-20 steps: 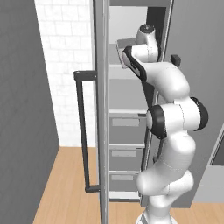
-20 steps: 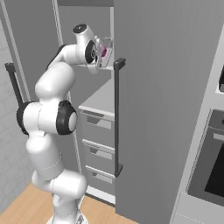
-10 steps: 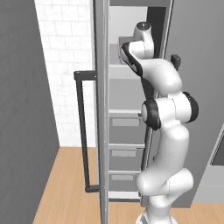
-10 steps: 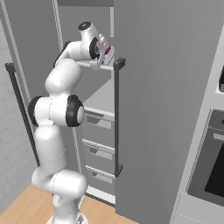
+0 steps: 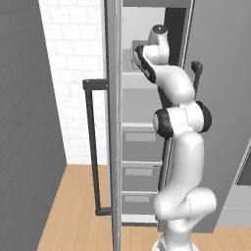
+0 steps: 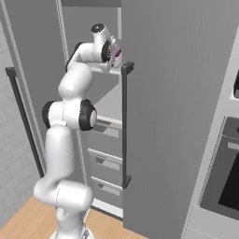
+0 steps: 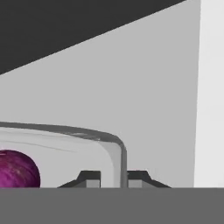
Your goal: Take the meat container that has the chicken drumstick and place it on the second highest rack of the freezer. Then take the vegetable container that has the onion and tomato and place it on the highest rack of the freezer.
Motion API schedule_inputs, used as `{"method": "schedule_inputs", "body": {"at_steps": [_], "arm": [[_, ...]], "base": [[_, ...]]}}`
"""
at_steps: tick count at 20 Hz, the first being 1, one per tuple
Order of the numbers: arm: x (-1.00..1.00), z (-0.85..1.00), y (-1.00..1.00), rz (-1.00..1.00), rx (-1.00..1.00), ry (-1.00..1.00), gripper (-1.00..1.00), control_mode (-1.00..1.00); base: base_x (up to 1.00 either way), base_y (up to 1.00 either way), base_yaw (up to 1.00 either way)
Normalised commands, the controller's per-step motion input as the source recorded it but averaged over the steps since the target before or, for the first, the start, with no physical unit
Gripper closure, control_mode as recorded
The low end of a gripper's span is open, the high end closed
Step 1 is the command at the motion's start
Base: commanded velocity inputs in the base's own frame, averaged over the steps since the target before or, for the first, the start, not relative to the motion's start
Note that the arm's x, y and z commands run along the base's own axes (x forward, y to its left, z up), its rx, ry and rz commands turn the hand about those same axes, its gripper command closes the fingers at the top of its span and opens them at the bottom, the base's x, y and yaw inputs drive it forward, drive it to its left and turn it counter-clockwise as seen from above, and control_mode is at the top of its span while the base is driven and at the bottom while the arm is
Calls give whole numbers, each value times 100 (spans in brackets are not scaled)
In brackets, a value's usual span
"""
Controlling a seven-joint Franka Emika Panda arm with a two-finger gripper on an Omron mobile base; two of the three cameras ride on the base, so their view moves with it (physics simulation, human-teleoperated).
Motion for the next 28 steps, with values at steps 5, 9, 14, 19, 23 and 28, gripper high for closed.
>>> {"method": "schedule_inputs", "body": {"at_steps": [5,9,14,19,23,28], "arm": [[0,0,-1,0,6,-1,-100,-100],[-99,-4,21,0,5,0,-100,-100],[-100,-88,78,0,2,-13,-100,-100],[-100,-100,88,0,0,-17,-100,-100],[-100,-98,-5,7,0,-2,-100,-100],[-100,-37,-90,31,0,0,-100,-100]], "base": [[0,0,0],[0,0,0],[0,0,0],[0,0,0],[0,0,0],[0,0,0]]}}
